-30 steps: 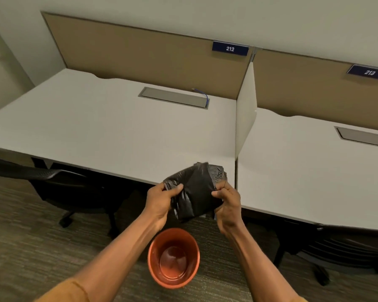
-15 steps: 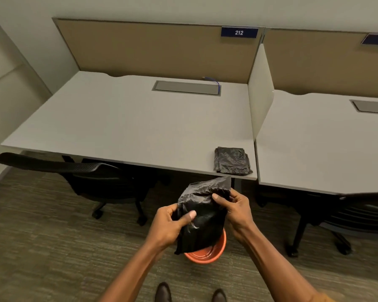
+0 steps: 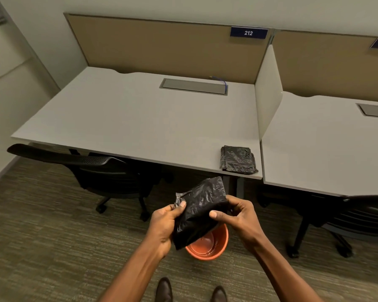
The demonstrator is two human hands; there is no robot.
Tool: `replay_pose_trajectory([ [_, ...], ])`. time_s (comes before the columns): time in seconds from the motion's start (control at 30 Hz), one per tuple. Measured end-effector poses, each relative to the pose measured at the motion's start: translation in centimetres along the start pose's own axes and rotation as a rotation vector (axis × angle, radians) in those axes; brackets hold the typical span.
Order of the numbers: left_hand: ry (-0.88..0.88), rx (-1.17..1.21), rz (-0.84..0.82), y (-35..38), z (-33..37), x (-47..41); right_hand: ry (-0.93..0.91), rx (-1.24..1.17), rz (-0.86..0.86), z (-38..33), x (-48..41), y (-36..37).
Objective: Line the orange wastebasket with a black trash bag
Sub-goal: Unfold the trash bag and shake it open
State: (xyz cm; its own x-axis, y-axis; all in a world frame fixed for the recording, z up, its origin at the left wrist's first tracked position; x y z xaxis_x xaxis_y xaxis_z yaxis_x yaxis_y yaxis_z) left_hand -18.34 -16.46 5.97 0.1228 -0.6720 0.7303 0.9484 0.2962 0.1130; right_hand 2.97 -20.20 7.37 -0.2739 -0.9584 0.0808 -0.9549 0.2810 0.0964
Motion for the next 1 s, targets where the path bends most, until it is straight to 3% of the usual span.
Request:
replay_pose_trajectory([
  [0.13, 0.113, -0.108, 0.028, -0.9, 0.0, 0.0, -0.023, 0.009, 0.085, -0.5, 0.9, 0.3],
  [0.27, 0.073, -0.072, 0.079, -1.3, -0.1, 0.4, -0.071, 0.017, 0.097, -0.6, 1.4, 0.1],
  [0.4, 0.066, -0.272, 0.169, -1.7, -0.1, 1.2, -0.060, 0.017, 0.115, -0.6, 1.7, -0.1],
  [0.5, 0.167, -0.340, 0.179, -1.8, 0.1, 2.1, -0.039, 0.047, 0.100, -0.6, 1.8, -0.2],
  [0.6, 0.240, -0.261, 0.104, -1.6, 0.5, 2.5, -0.028, 0.113, 0.069, -0.5, 1.8, -0.1],
  [0.7, 0.192, -0.155, -0.036, -1.6, 1.2, 3.1, -0.013, 0.184, 0.051, -0.4, 1.8, 0.2],
  [0.8, 0.210, -0.195, -0.107, -1.4, 1.4, 3.4, -0.009, 0.239, 0.070, -0.4, 1.7, 0.4],
  [1.0, 0.308, -0.250, 0.034, -1.7, 1.0, 3.2, -0.011, 0.265, 0.158, -0.3, 1.9, 0.5],
])
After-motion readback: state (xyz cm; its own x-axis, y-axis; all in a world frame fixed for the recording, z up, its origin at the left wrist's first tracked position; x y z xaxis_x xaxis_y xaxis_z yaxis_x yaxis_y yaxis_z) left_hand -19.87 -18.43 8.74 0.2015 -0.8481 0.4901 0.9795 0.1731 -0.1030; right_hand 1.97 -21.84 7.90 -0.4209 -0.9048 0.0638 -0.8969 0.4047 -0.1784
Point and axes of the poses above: each hand's wrist, its own x-axis away from the middle knuckle, its own y-axis out of the palm, z = x × y, the point moved 2 cm from there along -x, towards the middle knuckle, and after that the axes turned 15 degrees about z, right-handed, at the moved point
